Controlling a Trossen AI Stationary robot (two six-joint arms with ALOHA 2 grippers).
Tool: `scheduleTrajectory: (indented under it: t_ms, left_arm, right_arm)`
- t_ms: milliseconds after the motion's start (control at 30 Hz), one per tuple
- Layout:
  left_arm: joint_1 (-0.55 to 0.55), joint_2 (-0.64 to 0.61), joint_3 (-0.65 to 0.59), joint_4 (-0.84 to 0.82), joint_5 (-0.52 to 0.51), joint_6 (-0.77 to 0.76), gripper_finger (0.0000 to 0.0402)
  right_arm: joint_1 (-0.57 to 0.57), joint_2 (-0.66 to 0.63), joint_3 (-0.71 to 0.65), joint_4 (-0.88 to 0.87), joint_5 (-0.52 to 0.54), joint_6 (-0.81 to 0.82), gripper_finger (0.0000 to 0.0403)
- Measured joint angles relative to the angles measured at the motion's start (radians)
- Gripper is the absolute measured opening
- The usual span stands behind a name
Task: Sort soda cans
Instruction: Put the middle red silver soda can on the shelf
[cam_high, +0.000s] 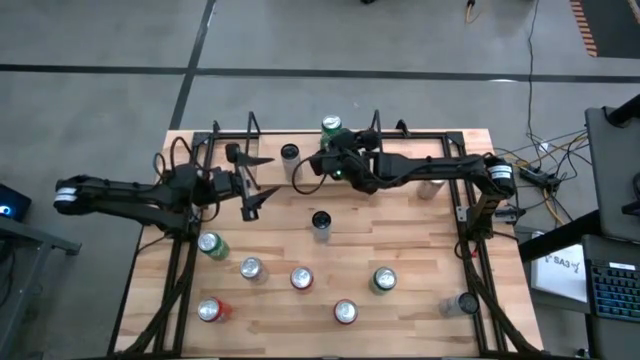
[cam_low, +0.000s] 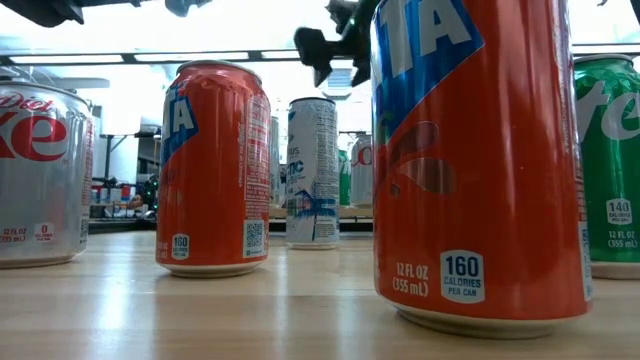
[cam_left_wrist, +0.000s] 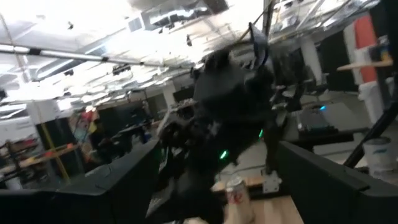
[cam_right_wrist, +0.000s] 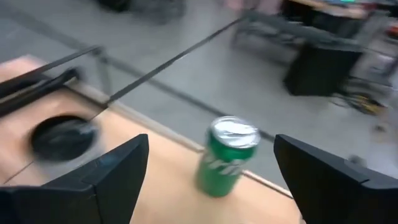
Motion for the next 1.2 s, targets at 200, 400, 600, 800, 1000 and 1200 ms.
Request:
scheduleTrajectory:
  t_ms: [200, 400, 600, 800, 1000, 1200]
  left_arm:
    - [0.005, -0.059, -0.039, -0.020, -0.007, 0.037, 0.0304]
    - [0.005, -0.102, -0.069, -0.020, -0.011, 0.075, 0.0304]
    - [0.006, -0.096, -0.069, -0.017, -0.013, 0.091, 0.0304]
    - [0.013, -0.086, -0.069, -0.017, -0.014, 0.098, 0.0304]
    - [0.014, -0.085, -0.069, -0.017, -0.014, 0.098, 0.0304]
    - [0.014, -0.085, -0.069, -0.017, -0.014, 0.098, 0.0304]
  right_arm:
    - [0.001, 0.000, 0.061, -0.071, -0.299, -0.091, 0.0310]
    - [-0.070, 0.000, 0.129, -0.315, -0.569, 0.119, 0.0209]
    - [-0.099, 0.002, 0.122, -0.459, -0.635, 0.194, 0.0042]
    - [-0.102, 0.003, 0.109, -0.477, -0.628, 0.198, 0.0012]
    - [-0.102, 0.003, 0.069, -0.490, -0.626, 0.197, 0.0009]
    - [-0.102, 0.003, 0.031, -0.492, -0.552, 0.198, 0.0009]
